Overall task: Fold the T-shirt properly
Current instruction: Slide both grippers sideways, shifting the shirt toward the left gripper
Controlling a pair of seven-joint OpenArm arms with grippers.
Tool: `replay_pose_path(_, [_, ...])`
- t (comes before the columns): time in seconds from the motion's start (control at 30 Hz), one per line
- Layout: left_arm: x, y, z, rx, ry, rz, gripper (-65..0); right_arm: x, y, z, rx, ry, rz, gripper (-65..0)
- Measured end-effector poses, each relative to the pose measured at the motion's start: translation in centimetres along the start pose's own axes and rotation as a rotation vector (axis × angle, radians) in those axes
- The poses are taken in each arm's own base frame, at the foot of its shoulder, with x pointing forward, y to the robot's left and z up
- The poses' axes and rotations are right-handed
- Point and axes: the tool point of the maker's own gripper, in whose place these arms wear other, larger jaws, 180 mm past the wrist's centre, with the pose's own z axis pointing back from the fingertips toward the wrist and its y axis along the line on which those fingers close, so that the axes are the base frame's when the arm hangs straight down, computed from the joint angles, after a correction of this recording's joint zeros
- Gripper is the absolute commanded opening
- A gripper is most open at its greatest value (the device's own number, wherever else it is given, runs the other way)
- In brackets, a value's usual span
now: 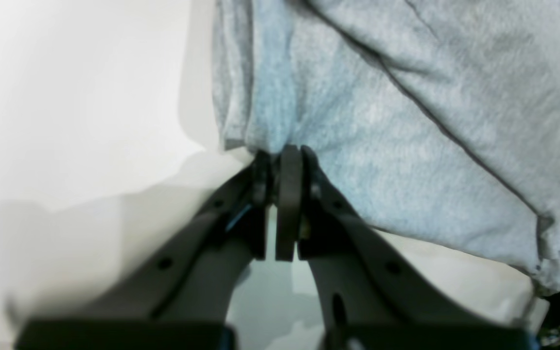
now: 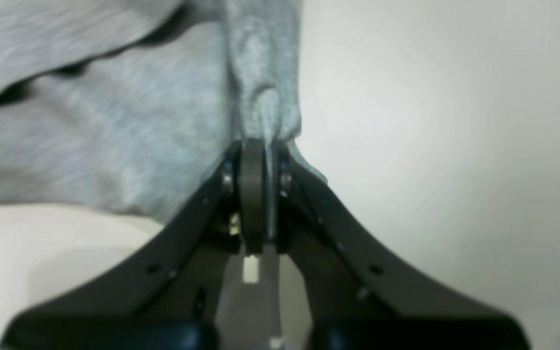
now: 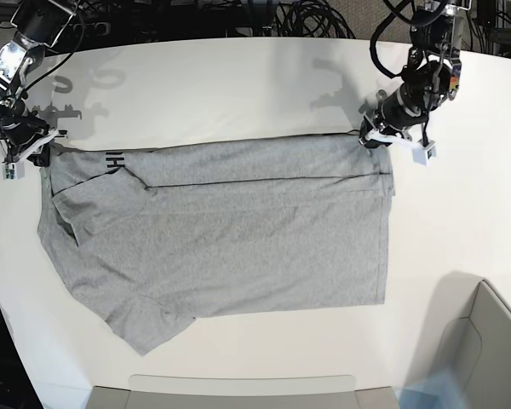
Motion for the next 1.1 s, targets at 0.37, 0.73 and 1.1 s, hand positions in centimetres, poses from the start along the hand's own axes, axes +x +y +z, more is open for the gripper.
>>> replay_pose_path(0.37, [0.3, 6.2, 3.7, 0.073, -0.037, -0.015, -65.0, -2.6, 2.4, 2.1, 0.038, -0.006, 0.017, -65.0])
replay_pose_path(0.73, [0.2, 10.8, 6.5, 0.184, -0.021, -0.07, -65.0, -5.1, 4.2, 5.2, 0.045, 0.017, 0.027, -65.0])
replay_pose_path(1.1, [-1.1, 12.6, 7.8, 0.222, -0.002, -0.098, -65.0, -6.9, 2.7, 6.3, -0.065, 0.033, -0.008, -65.0])
